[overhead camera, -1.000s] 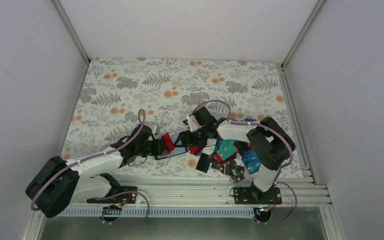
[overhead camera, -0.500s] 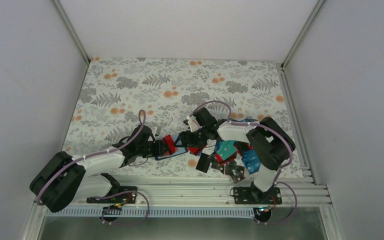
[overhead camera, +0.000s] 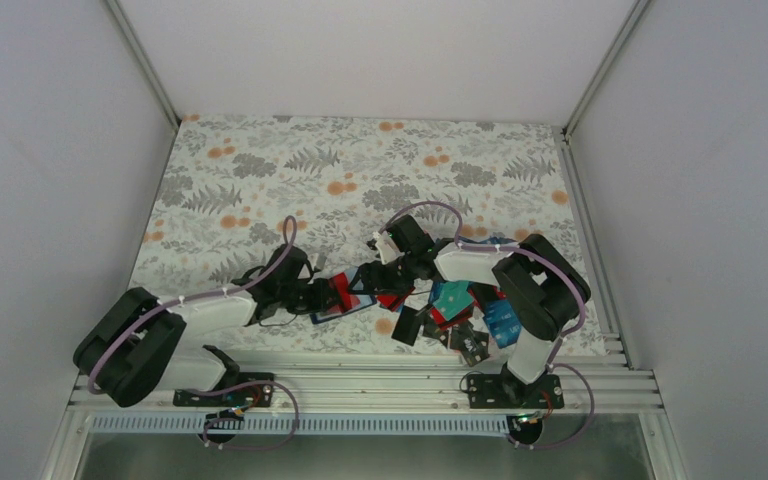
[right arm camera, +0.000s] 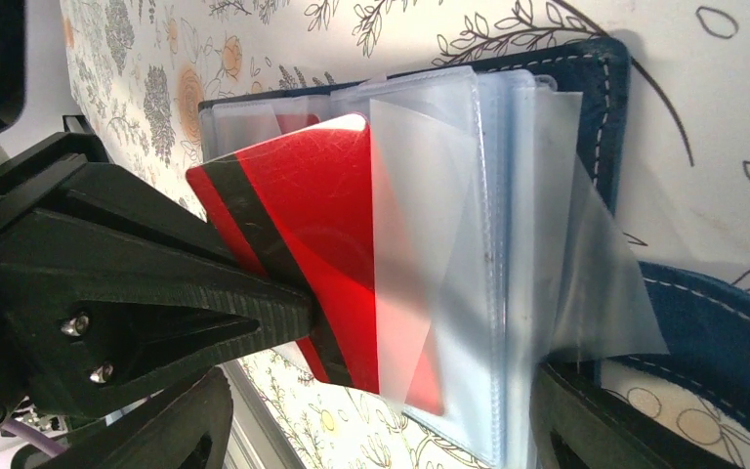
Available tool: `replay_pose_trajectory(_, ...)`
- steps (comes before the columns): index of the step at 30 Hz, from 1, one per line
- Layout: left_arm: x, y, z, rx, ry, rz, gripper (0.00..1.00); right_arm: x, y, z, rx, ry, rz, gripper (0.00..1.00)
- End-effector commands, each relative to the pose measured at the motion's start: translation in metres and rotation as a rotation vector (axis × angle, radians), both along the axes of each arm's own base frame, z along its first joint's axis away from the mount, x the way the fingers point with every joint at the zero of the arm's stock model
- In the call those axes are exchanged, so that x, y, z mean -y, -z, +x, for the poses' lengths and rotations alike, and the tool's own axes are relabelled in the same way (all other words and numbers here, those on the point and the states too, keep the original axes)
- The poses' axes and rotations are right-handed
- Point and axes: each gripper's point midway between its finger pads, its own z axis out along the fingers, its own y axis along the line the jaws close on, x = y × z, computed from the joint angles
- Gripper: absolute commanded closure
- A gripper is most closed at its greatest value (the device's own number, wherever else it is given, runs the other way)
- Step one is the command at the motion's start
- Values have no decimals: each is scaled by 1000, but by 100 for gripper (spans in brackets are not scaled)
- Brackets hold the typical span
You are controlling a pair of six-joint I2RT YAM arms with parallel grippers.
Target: Put the credit cards into the card holder
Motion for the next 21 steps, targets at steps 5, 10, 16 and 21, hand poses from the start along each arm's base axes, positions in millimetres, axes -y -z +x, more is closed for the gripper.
replay_pose_trajectory(5, -5, 19, -12, -94, 47, 34, 97, 5, 15, -6, -9, -3, -49, 22)
replay_pose_trajectory(10, -5, 19, -10, -107, 42, 16, 98, 5, 15, -6, -11, -4, -46, 22)
replay_pose_trajectory(16, -2, 23, -8, -120, 49, 7, 98, 4, 14, -6, -8, -8, -43, 22)
replay_pose_trajectory(21, -1, 27, -8, -129, 58, 10, 98, 4, 14, -6, -10, -10, -42, 22)
